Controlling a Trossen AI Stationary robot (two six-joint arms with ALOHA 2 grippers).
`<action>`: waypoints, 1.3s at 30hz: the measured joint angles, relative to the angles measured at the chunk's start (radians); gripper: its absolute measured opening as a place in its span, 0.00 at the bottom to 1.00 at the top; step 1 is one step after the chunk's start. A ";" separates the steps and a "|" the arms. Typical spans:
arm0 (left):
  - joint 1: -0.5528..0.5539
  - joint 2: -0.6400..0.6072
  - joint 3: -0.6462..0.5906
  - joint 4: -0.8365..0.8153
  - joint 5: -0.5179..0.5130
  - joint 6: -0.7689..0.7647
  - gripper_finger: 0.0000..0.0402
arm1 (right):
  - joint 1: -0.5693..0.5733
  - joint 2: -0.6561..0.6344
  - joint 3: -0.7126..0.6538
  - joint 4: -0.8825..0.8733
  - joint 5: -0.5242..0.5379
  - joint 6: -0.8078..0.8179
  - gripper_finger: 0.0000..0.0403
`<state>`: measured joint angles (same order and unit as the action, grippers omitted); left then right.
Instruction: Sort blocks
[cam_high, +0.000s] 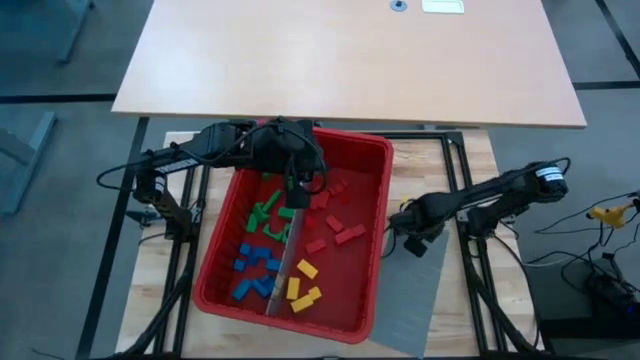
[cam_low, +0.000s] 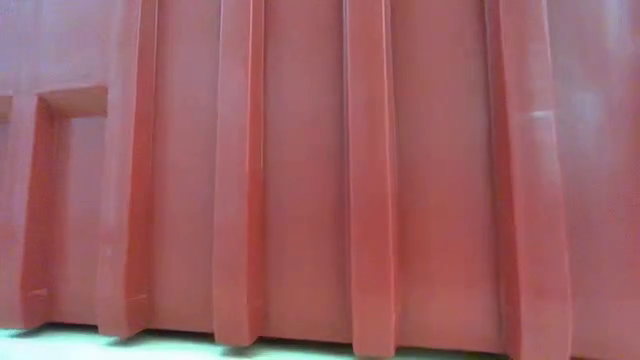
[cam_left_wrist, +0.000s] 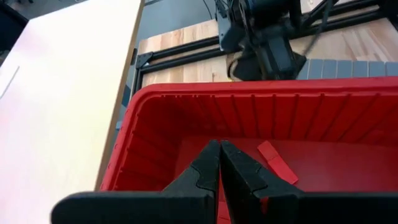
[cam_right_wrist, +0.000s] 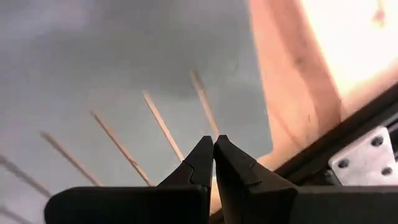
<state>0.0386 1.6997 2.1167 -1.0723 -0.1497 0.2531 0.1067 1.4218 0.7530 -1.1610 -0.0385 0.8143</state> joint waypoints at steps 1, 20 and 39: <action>0.001 0.000 -0.004 -0.001 0.000 0.000 0.00 | -0.012 -0.027 0.002 -0.003 0.007 0.006 0.00; 0.044 0.007 -0.045 -0.212 0.002 -0.099 0.00 | -0.051 -0.623 0.007 0.111 0.162 0.315 0.00; 0.050 0.007 -0.228 -0.310 0.002 -0.180 0.00 | -0.169 -0.512 0.008 0.561 0.190 0.163 0.00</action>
<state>0.0882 1.7065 1.8885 -1.3823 -0.1482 0.0728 -0.0623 0.9099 0.7609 -0.6005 0.1517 0.9773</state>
